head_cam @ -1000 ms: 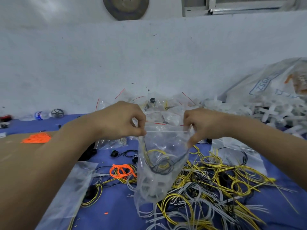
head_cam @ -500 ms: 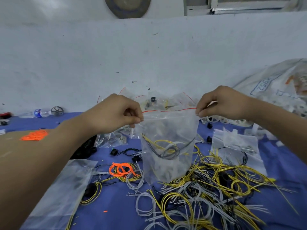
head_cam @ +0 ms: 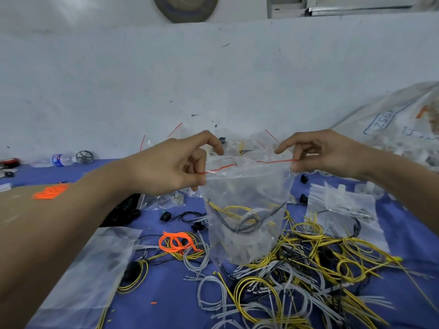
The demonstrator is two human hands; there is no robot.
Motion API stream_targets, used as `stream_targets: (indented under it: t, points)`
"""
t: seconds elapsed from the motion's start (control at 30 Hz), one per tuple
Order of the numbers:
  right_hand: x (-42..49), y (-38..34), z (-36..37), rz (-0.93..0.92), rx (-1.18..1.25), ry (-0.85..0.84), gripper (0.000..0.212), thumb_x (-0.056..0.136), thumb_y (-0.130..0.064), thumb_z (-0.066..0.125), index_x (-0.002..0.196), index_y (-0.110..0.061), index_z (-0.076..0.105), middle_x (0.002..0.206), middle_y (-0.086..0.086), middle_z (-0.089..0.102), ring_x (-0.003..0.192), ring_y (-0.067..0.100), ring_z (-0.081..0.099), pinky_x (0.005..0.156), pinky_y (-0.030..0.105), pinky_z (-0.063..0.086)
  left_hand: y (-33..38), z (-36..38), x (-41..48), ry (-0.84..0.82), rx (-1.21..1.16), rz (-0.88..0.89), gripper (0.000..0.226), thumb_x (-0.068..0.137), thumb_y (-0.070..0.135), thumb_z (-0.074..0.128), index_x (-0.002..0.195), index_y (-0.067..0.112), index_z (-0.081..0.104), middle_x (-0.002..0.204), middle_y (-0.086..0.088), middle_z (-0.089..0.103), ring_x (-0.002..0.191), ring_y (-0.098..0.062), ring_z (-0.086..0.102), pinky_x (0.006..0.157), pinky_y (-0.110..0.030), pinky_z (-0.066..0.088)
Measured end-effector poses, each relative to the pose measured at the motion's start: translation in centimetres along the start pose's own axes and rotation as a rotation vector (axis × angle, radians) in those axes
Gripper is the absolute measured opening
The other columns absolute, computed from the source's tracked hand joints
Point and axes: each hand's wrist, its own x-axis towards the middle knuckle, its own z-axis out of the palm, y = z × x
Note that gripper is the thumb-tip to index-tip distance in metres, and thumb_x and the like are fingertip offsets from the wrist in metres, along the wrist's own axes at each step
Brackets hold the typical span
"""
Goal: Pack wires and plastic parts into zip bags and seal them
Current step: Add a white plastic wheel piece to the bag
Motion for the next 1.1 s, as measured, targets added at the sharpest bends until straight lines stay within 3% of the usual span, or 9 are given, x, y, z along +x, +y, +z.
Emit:
stream_targets:
  t: [0.07, 0.2, 0.33, 0.57, 0.67, 0.77, 0.83, 0.93, 1.1]
  points:
    - [-0.1, -1.1, 0.3, 0.029, -0.054, -0.052, 0.031, 0.075, -0.015, 0.076, 0.102, -0.029, 0.070, 0.082, 0.004, 0.066, 0.084, 0.016, 0.062, 0.085, 0.028, 0.046, 0.6, 0.3, 0.1, 0.004, -0.011, 0.010, 0.045, 0.087, 0.003, 0.064, 0.113, 0.035, 0.045, 0.074, 0.001, 0.058, 0.066, -0.013, 0.062, 0.074, -0.046, 0.051]
    - [0.2, -4.7, 3.2, -0.070, -0.146, -0.132, 0.036, 0.065, -0.043, 0.075, 0.097, -0.028, 0.073, 0.098, -0.012, 0.070, 0.098, -0.003, 0.060, 0.088, 0.009, 0.039, 2.3, 1.1, 0.8, -0.017, 0.002, 0.052, 0.042, 0.086, 0.003, 0.063, 0.114, 0.029, 0.045, 0.074, 0.002, 0.060, 0.066, -0.011, 0.061, 0.069, -0.027, 0.050]
    - [0.6, -5.9, 5.5, -0.222, -0.239, -0.029, 0.010, 0.078, -0.017, 0.076, 0.087, -0.014, 0.075, 0.080, -0.005, 0.071, 0.079, 0.004, 0.061, 0.075, 0.016, 0.042, 3.2, 1.3, 1.1, -0.024, 0.032, 0.065, 0.042, 0.085, 0.001, 0.063, 0.115, 0.023, 0.044, 0.071, 0.003, 0.062, 0.060, -0.008, 0.059, 0.059, -0.014, 0.044]
    - [0.4, -5.8, 6.5, -0.193, -0.178, 0.009, 0.008, 0.080, -0.015, 0.073, 0.075, -0.021, 0.070, 0.084, -0.003, 0.072, 0.093, 0.012, 0.062, 0.089, 0.031, 0.041, 3.0, 1.9, 1.1, 0.014, -0.024, 0.059, 0.037, 0.085, 0.000, 0.063, 0.111, 0.020, 0.046, 0.068, 0.004, 0.060, 0.058, -0.008, 0.057, 0.059, -0.014, 0.043]
    - [0.4, -5.7, 6.8, -0.220, -0.158, 0.045, 0.003, 0.079, -0.012, 0.073, 0.077, -0.014, 0.073, 0.087, 0.003, 0.072, 0.097, 0.014, 0.060, 0.087, 0.019, 0.041, 3.0, 2.0, 1.2, 0.038, -0.015, 0.056, 0.035, 0.084, 0.000, 0.064, 0.109, 0.018, 0.047, 0.066, 0.007, 0.059, 0.057, -0.005, 0.056, 0.059, -0.015, 0.043]
    - [0.4, -5.7, 6.9, -0.220, -0.118, 0.034, 0.014, 0.079, -0.009, 0.073, 0.071, -0.020, 0.069, 0.076, -0.006, 0.067, 0.081, 0.004, 0.059, 0.077, 0.009, 0.039, 3.0, 2.2, 1.4, 0.087, 0.060, 0.033, 0.022, 0.084, 0.009, 0.068, 0.097, 0.020, 0.054, 0.066, 0.009, 0.061, 0.057, -0.002, 0.054, 0.061, -0.018, 0.043]
    - [0.6, -5.6, 7.1, -0.198, -0.093, 0.036, 0.012, 0.079, -0.009, 0.072, 0.072, -0.018, 0.069, 0.074, -0.007, 0.065, 0.077, 0.003, 0.058, 0.081, 0.017, 0.044, 2.9, 2.3, 1.5, 0.099, 0.157, 0.025, 0.010, 0.084, 0.016, 0.068, 0.082, 0.023, 0.062, 0.066, 0.010, 0.061, 0.060, -0.001, 0.052, 0.062, -0.018, 0.042]
    - [0.8, -5.4, 7.4, -0.171, -0.093, 0.053, 0.002, 0.079, -0.010, 0.073, 0.081, -0.009, 0.071, 0.077, -0.003, 0.067, 0.079, 0.009, 0.060, 0.089, 0.036, 0.047, 2.7, 2.6, 1.5, 0.113, 0.175, 0.040, 0.019, 0.082, 0.013, 0.067, 0.069, 0.027, 0.062, 0.059, 0.012, 0.058, 0.060, -0.002, 0.051, 0.057, -0.012, 0.037]
    - [0.7, -5.5, 6.9, -0.150, -0.111, 0.044, 0.009, 0.079, -0.013, 0.074, 0.075, -0.019, 0.068, 0.075, -0.009, 0.064, 0.081, 0.011, 0.060, 0.088, 0.038, 0.047, 2.2, 2.9, 1.5, 0.131, 0.173, 0.068, 0.026, 0.079, 0.014, 0.067, 0.067, 0.035, 0.057, 0.065, 0.018, 0.060, 0.061, -0.004, 0.053, 0.057, -0.013, 0.038]
